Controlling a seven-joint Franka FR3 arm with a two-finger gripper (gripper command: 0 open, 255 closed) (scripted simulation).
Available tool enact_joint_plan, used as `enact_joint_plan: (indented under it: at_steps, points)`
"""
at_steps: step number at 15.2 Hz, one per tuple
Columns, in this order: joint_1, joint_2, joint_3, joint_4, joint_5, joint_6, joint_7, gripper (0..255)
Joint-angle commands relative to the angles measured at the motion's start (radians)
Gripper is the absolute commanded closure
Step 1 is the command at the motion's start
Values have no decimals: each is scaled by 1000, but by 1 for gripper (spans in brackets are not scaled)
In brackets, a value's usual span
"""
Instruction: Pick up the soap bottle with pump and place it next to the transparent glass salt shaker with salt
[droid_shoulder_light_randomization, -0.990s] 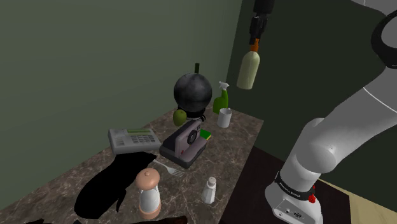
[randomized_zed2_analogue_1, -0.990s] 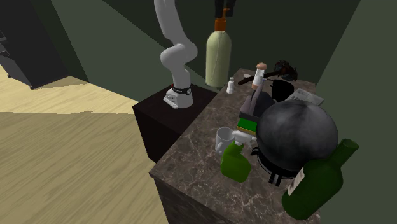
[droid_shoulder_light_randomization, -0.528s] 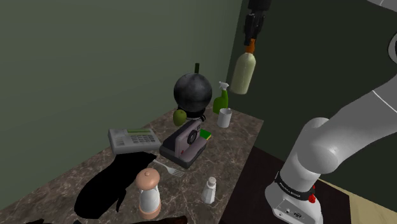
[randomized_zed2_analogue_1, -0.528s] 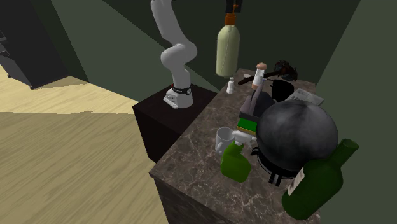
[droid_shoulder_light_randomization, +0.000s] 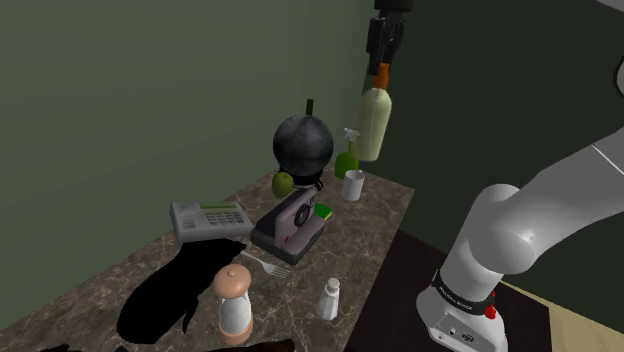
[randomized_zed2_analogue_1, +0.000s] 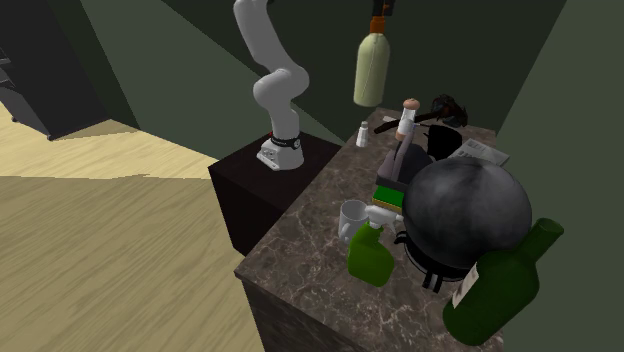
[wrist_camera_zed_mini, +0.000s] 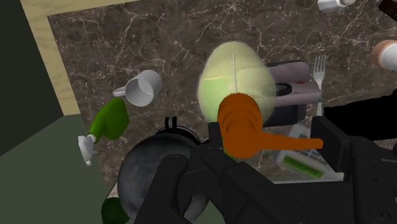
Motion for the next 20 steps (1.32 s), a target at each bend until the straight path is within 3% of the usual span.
enact_joint_plan:
  at_steps: [1,12,19,20]
  points:
    - [11,-3,39,3,20,-9,52,255]
    - [65,66,267,88,121,-27,347,255]
    - [95,187,428,216,143,-33,549,255]
    - [96,177,425,192,146,-18,547,255]
